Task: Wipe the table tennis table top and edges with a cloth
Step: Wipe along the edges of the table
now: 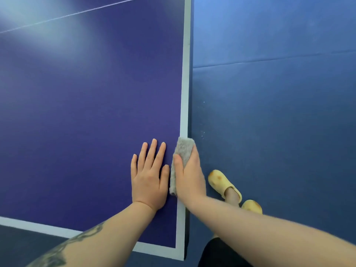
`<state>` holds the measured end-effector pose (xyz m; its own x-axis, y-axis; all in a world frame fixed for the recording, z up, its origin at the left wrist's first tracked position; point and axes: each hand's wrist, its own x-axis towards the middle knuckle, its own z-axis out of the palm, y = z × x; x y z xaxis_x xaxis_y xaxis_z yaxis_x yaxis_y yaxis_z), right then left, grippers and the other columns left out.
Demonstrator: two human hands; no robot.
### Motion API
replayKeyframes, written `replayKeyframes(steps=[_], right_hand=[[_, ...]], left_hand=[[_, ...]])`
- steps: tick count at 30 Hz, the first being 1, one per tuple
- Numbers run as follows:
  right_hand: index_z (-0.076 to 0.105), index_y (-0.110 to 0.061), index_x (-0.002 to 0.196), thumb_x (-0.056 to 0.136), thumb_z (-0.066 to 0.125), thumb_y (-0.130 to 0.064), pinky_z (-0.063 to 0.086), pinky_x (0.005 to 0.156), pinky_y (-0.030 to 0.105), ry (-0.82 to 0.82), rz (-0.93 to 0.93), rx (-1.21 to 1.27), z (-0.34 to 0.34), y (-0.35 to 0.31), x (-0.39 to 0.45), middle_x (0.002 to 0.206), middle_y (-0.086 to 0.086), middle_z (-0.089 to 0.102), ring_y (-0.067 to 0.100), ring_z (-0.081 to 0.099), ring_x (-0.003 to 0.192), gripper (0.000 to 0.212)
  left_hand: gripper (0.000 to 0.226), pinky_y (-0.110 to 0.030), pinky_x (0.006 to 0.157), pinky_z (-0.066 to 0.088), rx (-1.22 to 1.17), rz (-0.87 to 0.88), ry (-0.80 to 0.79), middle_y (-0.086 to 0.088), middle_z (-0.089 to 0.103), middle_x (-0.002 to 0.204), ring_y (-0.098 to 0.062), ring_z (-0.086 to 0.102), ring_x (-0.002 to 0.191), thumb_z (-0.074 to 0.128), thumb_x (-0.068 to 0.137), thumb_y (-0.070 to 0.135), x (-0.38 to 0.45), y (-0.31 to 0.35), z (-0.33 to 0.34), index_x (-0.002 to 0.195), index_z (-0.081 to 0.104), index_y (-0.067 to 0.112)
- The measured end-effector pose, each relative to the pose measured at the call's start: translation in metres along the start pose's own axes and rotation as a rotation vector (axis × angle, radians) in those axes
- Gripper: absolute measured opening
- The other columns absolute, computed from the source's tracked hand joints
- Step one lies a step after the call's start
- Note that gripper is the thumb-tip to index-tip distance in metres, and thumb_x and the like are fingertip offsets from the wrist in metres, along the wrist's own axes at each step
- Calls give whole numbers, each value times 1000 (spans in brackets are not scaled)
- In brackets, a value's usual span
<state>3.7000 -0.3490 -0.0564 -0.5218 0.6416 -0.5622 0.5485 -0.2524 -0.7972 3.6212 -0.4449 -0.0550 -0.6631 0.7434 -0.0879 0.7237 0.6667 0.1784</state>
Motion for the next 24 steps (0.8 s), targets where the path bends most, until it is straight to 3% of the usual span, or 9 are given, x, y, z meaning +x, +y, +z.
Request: replayKeyframes(steps=[3, 10, 13, 17, 20, 24], right_hand=[[7, -29, 158, 100, 36, -56, 41, 108, 36, -8, 16, -39, 1, 8, -16, 160, -8, 28, 15, 38, 140, 70], [12, -24, 157, 103, 33, -53, 42, 91, 37, 4, -20, -54, -17, -50, 90, 160, -6, 30, 25, 50, 129, 65], [11, -30, 157, 101, 34, -55, 47, 98, 39, -47, 5, -66, -13, -25, 53, 156, -8, 35, 20, 52, 128, 65], [5, -33, 157, 99, 33, -59, 46, 101, 37, -68, 57, -91, -7, -2, 5, 156, -10, 35, 15, 49, 130, 69], [11, -30, 157, 101, 33, -56, 46, 96, 36, -31, 17, -120, -16, -33, 63, 152, -5, 42, 22, 53, 126, 66], [12, -25, 158, 104, 29, -52, 43, 94, 39, 35, -35, -110, -25, -79, 131, 158, -4, 34, 27, 52, 127, 63]], left_hand=[[55, -47, 120, 14, 9, -1, 1, 6, 19, 161, -16, 11, 150, 28, 99, 35, 0, 2, 0, 154, 24, 29], [58, -44, 120, 12, 82, -44, -71, 4, 18, 162, -19, 11, 150, 25, 98, 37, -1, 7, -3, 155, 16, 29], [60, -44, 118, 16, 127, -13, -109, 1, 20, 161, -22, 16, 148, 23, 98, 42, 13, 3, -10, 155, 11, 30], [59, -47, 122, 4, 83, -47, -122, 10, -3, 163, -13, -7, 150, 8, 96, 47, 75, 2, -12, 154, -3, 36], [61, -49, 120, 0, 90, -129, -66, 10, -4, 163, -14, -9, 150, 2, 95, 46, 114, 15, -10, 155, -2, 35], [62, -47, 120, -3, 82, -106, -63, 10, -6, 164, -12, -11, 150, 1, 94, 46, 143, 18, -10, 155, -2, 35]])
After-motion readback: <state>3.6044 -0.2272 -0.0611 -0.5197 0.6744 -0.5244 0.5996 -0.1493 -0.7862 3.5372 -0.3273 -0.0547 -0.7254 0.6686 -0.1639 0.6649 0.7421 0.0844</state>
